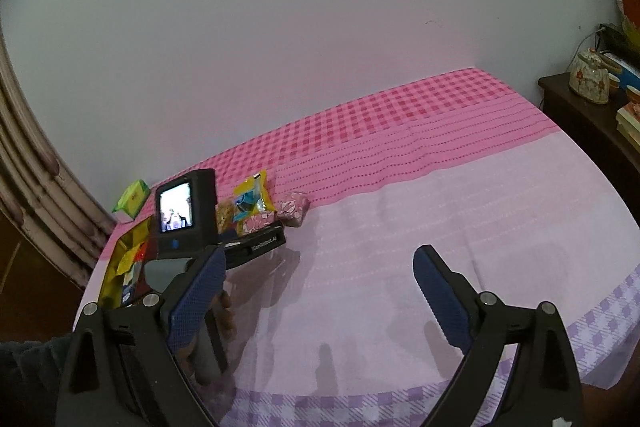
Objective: Organize snacks
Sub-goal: 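Reach the left tool to the pink-patterned candy and grasp it, then carry the pink candy with the left tool into the tin and release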
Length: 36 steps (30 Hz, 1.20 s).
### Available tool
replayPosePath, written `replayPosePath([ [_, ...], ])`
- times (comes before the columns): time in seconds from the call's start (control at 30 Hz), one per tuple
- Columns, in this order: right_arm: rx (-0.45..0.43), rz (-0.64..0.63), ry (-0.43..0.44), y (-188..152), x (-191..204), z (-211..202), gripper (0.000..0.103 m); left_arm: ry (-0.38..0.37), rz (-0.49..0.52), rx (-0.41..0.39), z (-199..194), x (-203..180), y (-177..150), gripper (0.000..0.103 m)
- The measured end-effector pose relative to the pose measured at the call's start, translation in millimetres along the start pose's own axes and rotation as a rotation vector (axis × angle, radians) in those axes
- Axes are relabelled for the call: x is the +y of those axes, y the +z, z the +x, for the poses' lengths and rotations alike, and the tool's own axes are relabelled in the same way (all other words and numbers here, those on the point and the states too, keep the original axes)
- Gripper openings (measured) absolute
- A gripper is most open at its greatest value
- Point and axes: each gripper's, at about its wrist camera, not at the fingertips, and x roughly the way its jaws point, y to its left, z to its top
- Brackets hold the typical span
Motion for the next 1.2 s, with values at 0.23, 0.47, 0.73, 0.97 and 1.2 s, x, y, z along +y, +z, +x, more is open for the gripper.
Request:
replayPosePath([
  [0.23, 0.017, -0.01, 0.005, -2.0, 2.7, 5.1, 0.094, -0.048, 0.064, -0.023, -24.1, -3.1, -6.6, 0.052],
  [0.47, 0.049, -0.026, 0.003, -9.0, 8.3, 11.2, 0.094, -0.09, 0.051, -0.071, -82.0, 13.6, -20.9, 0.051],
  [0.73, 0.065, -0.058, 0.015, -14.0, 18.7, 11.5, 0.094, -0.062, -0.001, -0.136, -151.4, 67.4, -28.6, 0.051],
  [0.97, 0.074, -0.078, 0.026, -18.4, 26.3, 9.8, 0.094, 0.019, -0.059, -0.185, -198.3, 133.4, -25.3, 0.051],
  [1.2, 0.076, -0.073, 0.029, -18.9, 26.3, 8.6, 0.094, 0.119, -0.125, -0.208, -229.6, 202.8, -27.6, 0.051],
])
